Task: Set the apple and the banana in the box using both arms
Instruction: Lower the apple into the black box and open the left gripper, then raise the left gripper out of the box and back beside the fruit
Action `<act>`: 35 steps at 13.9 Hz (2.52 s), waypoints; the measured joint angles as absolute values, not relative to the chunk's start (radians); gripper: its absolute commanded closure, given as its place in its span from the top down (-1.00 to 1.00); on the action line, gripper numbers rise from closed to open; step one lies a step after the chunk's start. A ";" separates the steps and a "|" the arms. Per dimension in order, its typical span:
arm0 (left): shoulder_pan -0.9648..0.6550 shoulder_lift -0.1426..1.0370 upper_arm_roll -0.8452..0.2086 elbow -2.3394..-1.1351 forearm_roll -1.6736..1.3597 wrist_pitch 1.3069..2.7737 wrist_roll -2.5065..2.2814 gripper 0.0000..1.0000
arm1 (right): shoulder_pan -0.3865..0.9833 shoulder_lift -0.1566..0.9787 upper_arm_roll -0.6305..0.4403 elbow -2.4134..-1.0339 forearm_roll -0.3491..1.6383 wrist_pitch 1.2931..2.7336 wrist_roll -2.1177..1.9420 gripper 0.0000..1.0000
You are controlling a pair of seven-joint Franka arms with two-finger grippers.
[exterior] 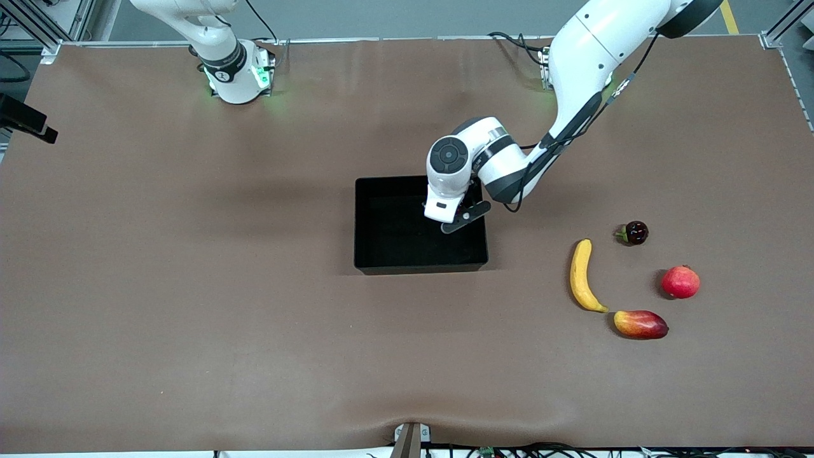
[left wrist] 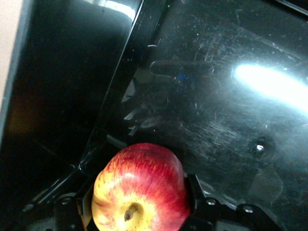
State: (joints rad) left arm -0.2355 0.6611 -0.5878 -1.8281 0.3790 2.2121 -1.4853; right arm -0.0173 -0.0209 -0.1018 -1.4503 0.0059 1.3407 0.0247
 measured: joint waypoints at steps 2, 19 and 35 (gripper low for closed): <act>-0.234 0.661 -0.585 -1.825 0.403 2.212 -1.485 1.00 | -0.017 -0.021 -0.102 -1.450 0.006 1.341 0.008 1.00; -0.032 0.386 -0.592 -1.380 0.261 1.704 -1.051 1.00 | -0.018 -0.019 -0.101 -1.450 0.006 1.339 -0.028 1.00; 0.272 0.078 -0.424 -1.400 0.072 1.483 -0.266 1.00 | -0.025 -0.017 -0.102 -1.451 0.011 1.335 -0.028 1.00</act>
